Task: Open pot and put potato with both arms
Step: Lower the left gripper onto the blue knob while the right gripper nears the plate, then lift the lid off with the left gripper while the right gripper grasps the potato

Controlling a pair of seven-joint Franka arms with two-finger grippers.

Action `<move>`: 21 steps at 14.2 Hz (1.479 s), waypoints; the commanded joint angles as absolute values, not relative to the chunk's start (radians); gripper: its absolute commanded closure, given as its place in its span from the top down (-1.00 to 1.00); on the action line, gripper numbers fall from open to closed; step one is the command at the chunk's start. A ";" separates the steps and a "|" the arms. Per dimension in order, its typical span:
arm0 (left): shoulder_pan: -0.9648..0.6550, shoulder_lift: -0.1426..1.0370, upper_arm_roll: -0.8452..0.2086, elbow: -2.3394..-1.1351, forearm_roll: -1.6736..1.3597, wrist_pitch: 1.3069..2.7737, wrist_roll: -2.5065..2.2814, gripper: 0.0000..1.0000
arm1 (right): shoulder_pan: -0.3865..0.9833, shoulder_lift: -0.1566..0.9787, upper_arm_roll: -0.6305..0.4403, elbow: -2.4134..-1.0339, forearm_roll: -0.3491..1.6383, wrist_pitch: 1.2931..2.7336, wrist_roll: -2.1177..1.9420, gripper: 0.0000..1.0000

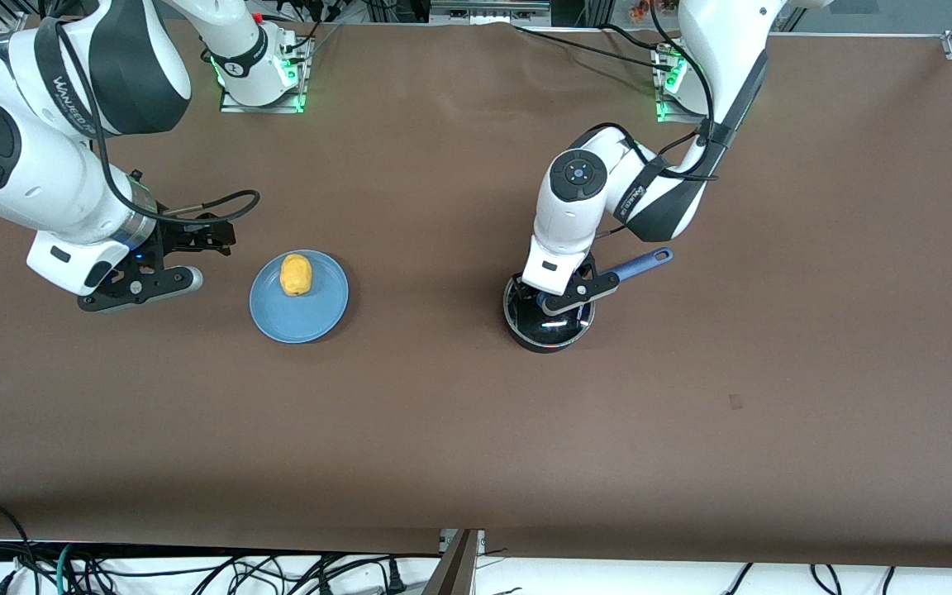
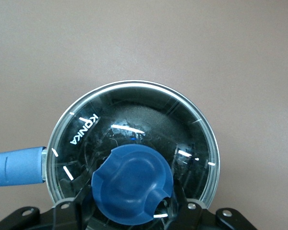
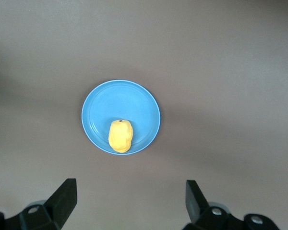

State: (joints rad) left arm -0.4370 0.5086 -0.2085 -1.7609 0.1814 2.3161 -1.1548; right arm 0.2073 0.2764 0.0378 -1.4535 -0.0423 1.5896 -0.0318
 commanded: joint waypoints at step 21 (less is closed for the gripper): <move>-0.060 0.247 -0.207 -1.701 0.022 1.987 -0.435 -0.14 | 0.261 0.445 0.035 -1.765 -0.021 1.978 0.146 1.00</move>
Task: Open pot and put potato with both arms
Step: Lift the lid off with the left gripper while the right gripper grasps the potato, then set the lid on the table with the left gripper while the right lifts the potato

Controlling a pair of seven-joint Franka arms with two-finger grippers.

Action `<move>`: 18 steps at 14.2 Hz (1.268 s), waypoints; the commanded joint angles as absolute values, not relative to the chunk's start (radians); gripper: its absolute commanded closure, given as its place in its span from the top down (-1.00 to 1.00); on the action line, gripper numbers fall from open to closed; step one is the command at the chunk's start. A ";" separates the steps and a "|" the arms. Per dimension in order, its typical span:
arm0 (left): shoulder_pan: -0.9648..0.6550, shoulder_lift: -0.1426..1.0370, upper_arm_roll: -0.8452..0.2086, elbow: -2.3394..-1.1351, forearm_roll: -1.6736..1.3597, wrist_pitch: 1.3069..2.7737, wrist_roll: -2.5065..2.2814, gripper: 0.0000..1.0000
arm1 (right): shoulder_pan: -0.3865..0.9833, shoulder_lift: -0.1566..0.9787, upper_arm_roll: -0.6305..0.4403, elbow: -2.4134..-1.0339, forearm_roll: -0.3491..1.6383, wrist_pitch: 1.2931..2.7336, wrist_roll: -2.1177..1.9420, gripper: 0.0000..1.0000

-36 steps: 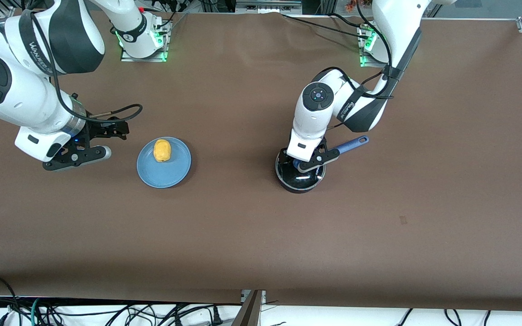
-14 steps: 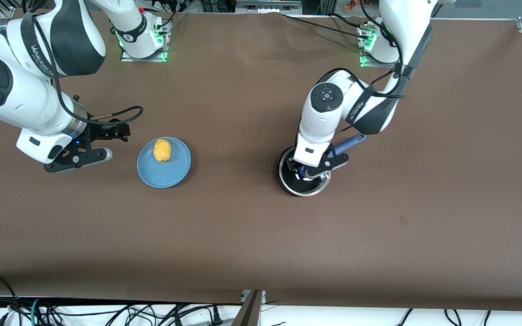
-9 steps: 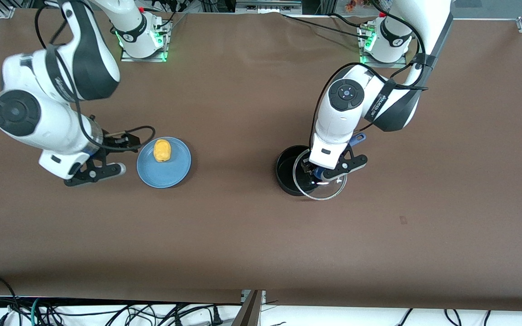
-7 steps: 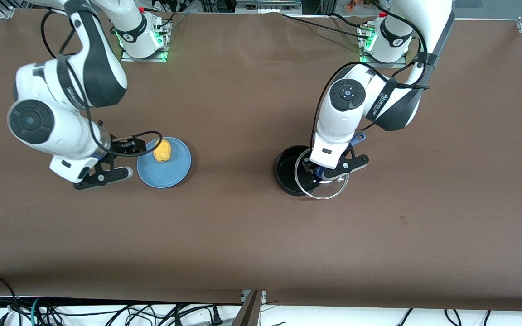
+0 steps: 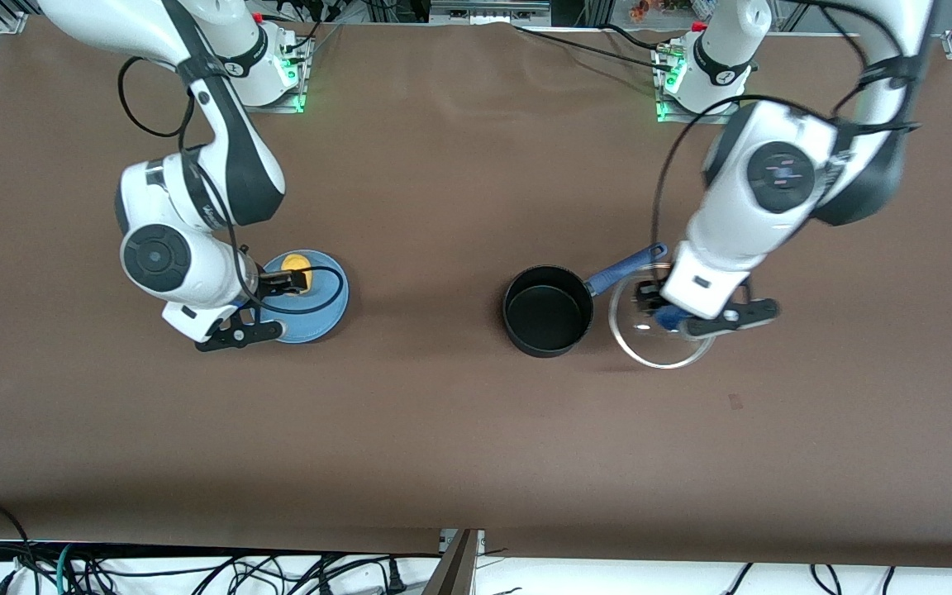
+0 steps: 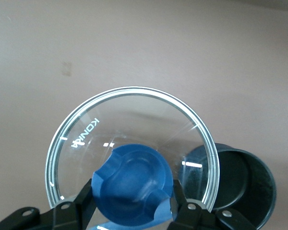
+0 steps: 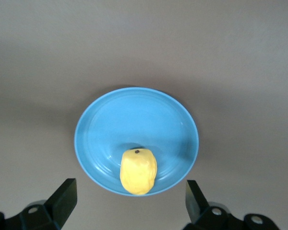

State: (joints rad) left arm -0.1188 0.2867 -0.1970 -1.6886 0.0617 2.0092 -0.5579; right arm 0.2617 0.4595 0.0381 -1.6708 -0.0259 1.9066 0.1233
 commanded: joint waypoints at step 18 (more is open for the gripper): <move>0.281 0.204 -0.206 -2.135 0.021 2.485 0.032 -0.14 | 0.275 0.476 0.034 -2.025 -0.026 2.229 0.219 0.94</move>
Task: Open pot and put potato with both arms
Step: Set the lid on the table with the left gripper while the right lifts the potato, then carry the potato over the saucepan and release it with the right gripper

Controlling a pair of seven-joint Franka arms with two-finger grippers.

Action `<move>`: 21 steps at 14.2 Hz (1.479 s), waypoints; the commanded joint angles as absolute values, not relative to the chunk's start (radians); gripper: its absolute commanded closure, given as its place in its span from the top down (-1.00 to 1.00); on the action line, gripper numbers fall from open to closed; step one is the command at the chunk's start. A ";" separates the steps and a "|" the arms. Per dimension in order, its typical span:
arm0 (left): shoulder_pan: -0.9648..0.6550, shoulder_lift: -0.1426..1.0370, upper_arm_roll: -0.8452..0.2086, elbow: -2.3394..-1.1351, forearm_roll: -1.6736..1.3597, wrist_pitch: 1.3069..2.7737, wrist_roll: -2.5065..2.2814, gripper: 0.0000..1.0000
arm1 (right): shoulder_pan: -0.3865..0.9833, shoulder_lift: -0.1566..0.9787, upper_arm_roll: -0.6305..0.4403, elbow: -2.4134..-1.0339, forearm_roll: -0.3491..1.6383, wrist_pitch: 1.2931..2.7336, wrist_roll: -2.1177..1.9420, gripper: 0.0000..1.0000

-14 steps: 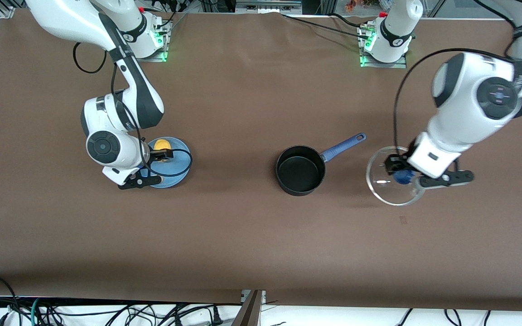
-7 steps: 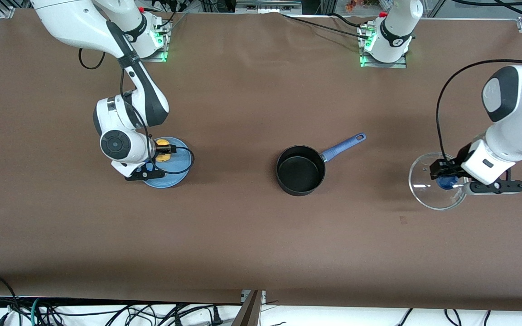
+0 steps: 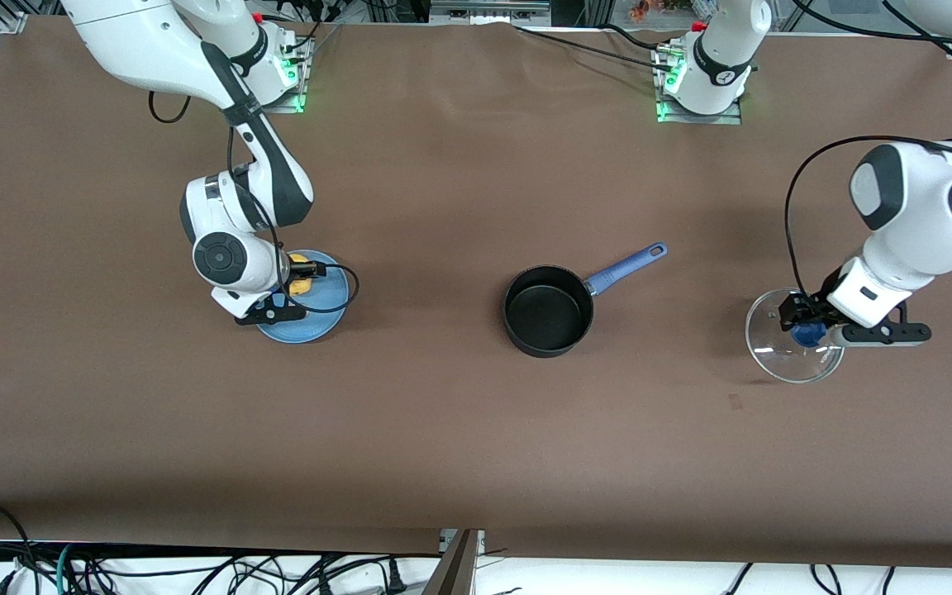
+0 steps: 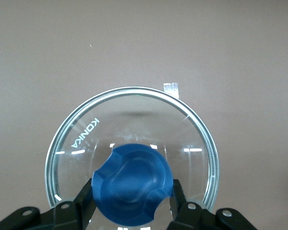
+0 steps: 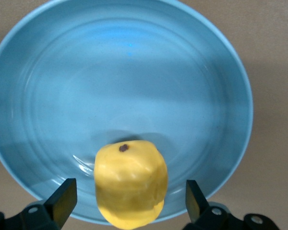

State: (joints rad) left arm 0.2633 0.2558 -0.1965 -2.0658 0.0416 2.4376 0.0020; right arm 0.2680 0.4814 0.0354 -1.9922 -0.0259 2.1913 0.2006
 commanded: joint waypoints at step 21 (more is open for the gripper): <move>0.405 0.397 -0.198 -2.189 0.089 2.772 0.117 0.81 | 0.655 0.738 0.095 -1.226 -0.014 2.124 1.389 -0.75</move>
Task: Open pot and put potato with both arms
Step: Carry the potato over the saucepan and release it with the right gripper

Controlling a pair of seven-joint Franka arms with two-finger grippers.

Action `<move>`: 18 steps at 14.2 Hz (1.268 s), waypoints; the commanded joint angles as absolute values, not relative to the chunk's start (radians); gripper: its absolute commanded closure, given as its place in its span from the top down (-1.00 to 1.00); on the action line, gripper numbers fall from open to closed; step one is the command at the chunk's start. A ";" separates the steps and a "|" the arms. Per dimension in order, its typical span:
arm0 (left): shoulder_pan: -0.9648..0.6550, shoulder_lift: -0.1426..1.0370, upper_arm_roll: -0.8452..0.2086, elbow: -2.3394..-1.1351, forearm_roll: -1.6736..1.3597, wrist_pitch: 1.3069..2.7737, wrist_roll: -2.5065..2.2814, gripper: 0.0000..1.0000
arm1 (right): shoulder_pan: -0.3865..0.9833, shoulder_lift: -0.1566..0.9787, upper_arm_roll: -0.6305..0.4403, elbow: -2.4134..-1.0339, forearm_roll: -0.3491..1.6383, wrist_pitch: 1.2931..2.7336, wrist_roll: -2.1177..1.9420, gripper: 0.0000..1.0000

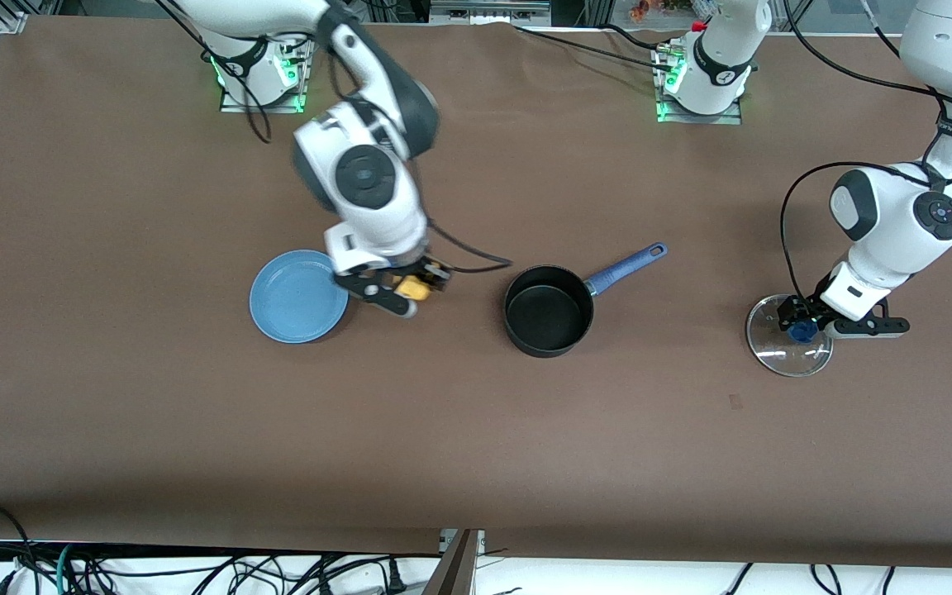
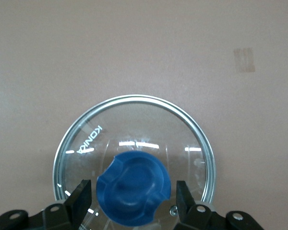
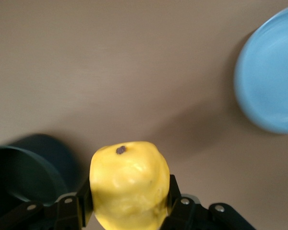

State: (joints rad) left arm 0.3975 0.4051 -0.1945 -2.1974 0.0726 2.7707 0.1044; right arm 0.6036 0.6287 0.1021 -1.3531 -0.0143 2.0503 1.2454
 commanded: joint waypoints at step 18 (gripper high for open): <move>0.382 0.308 -0.275 -1.620 -0.002 1.982 0.077 0.81 | 0.762 0.916 0.092 -1.169 -0.020 2.440 1.542 1.00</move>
